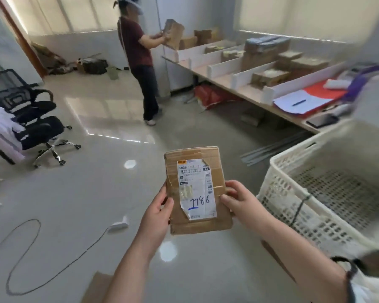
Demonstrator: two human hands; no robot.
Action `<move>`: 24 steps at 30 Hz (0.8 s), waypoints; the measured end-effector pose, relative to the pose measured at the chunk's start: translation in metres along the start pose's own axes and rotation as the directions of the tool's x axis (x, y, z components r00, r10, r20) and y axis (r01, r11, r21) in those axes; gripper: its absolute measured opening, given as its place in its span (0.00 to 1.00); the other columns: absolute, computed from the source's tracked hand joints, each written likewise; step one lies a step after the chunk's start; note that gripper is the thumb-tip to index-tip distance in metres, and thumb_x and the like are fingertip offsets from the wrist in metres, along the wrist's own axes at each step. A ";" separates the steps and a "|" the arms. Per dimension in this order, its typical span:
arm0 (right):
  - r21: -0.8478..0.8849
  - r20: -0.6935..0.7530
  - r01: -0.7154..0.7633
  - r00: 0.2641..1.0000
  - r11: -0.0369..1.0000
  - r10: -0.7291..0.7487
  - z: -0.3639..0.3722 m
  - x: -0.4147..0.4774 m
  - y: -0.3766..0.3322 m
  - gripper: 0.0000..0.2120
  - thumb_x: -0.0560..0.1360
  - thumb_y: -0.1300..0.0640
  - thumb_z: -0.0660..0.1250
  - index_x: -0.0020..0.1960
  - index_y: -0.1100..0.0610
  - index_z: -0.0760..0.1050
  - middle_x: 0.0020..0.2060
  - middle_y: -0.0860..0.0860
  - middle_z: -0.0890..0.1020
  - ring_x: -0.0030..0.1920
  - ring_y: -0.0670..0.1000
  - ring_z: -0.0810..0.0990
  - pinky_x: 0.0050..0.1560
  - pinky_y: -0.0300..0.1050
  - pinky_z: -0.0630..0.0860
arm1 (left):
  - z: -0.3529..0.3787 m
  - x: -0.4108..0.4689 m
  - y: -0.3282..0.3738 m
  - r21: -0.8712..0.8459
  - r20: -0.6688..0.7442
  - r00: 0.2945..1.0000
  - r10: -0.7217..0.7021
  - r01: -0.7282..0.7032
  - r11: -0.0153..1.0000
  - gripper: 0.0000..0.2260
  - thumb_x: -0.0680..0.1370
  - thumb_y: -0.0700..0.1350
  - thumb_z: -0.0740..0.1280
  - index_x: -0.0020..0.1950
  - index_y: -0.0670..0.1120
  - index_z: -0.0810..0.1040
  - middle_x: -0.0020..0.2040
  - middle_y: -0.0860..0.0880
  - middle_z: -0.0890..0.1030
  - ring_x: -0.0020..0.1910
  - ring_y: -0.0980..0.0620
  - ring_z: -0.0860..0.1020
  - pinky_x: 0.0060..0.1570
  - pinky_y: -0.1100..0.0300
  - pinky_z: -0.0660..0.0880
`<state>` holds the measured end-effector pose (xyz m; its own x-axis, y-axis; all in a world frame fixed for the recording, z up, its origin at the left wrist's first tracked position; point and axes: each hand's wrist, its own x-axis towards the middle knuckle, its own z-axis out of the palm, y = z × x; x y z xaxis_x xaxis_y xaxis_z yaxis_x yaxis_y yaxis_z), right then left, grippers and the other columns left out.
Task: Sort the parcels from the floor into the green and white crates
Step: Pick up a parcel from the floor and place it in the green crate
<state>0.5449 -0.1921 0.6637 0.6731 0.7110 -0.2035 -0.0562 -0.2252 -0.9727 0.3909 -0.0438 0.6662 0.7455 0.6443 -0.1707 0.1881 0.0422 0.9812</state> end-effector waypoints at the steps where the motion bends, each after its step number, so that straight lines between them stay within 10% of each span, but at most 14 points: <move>1: 0.013 -0.059 -0.010 0.998 1.000 0.011 -0.017 -0.007 0.002 0.12 0.78 0.61 0.62 0.51 0.44 0.73 0.51 0.45 0.82 0.47 0.43 0.82 0.42 0.40 0.79 | 0.018 0.007 0.002 -0.001 0.049 0.999 0.004 -0.004 1.000 0.17 0.83 0.45 0.57 0.61 0.70 0.69 0.51 0.67 0.81 0.47 0.66 0.81 0.34 0.73 0.75; 9: 0.079 -0.448 -0.055 0.890 0.995 0.085 -0.157 -0.072 0.022 0.11 0.79 0.60 0.62 0.58 0.48 0.72 0.55 0.47 0.80 0.49 0.41 0.81 0.40 0.35 0.78 | 0.176 0.050 0.016 0.051 0.409 0.913 0.010 -0.034 0.998 0.11 0.82 0.42 0.59 0.59 0.53 0.78 0.49 0.55 0.85 0.45 0.58 0.83 0.37 0.66 0.77; 24: -0.009 -0.763 -0.260 0.625 0.965 0.162 -0.370 -0.141 0.097 0.18 0.80 0.55 0.60 0.69 0.47 0.65 0.53 0.35 0.73 0.54 0.36 0.72 0.41 0.24 0.68 | 0.455 0.067 0.019 0.186 0.697 0.707 -0.117 -0.022 0.982 0.13 0.81 0.45 0.61 0.49 0.65 0.76 0.47 0.60 0.84 0.45 0.59 0.83 0.38 0.65 0.78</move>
<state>0.7174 -0.5608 0.6396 0.9748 -0.1002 -0.1992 -0.2228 -0.4087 -0.8851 0.7353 -0.3476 0.6326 0.9511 -0.0819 -0.2977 0.2877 -0.1146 0.9508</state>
